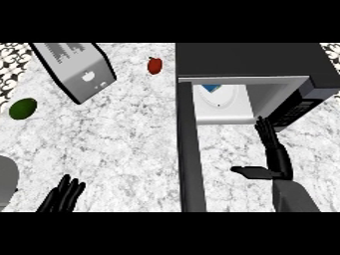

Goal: Pick up the milk, place it into the microwave and close the microwave

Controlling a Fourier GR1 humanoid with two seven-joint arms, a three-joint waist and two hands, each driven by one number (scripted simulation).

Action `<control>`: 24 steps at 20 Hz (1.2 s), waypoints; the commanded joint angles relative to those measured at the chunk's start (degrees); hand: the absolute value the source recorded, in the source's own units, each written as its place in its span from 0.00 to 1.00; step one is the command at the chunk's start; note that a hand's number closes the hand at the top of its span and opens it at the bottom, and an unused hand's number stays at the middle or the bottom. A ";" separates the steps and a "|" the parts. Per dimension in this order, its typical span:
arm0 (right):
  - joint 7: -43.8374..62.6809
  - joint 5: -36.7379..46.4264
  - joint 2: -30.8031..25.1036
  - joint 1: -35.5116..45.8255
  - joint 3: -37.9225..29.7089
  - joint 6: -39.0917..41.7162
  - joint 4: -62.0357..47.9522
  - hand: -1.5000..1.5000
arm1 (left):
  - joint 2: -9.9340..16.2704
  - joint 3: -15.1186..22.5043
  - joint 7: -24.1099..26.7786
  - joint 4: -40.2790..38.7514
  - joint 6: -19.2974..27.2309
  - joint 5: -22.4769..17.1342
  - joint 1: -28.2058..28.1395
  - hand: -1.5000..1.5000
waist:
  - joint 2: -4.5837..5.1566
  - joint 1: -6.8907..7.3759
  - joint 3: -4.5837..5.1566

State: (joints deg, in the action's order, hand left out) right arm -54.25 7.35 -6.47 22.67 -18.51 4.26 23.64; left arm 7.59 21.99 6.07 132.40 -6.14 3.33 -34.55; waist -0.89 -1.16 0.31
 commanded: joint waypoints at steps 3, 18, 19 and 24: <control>-1.37 -2.61 -0.21 -11.93 1.39 8.65 8.03 0.00 | 1.85 4.63 -4.05 -1.33 -2.46 3.57 4.12 1.00 | 0.37 -0.61 -0.20; -3.29 -9.16 -2.16 -37.44 6.18 16.61 33.15 0.00 | -3.93 6.94 -10.38 -19.21 -6.22 4.06 26.30 1.00 | 0.92 -0.02 -0.29; -0.46 -11.20 -4.81 -37.71 4.90 18.40 35.18 0.00 | -1.72 6.28 -8.81 -19.47 -7.74 4.32 25.73 1.00 | 0.88 0.22 -0.27; 0.41 -12.95 -4.06 -43.49 6.84 18.14 41.78 0.00 | -6.34 13.39 -15.36 -26.41 -9.92 5.44 31.01 1.00 | 0.89 0.05 -0.28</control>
State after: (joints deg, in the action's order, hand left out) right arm -51.90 -3.51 -9.49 -17.51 -11.74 16.93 61.71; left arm 2.87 32.29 -5.59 110.31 -13.70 8.92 -6.89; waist -0.04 -1.23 0.04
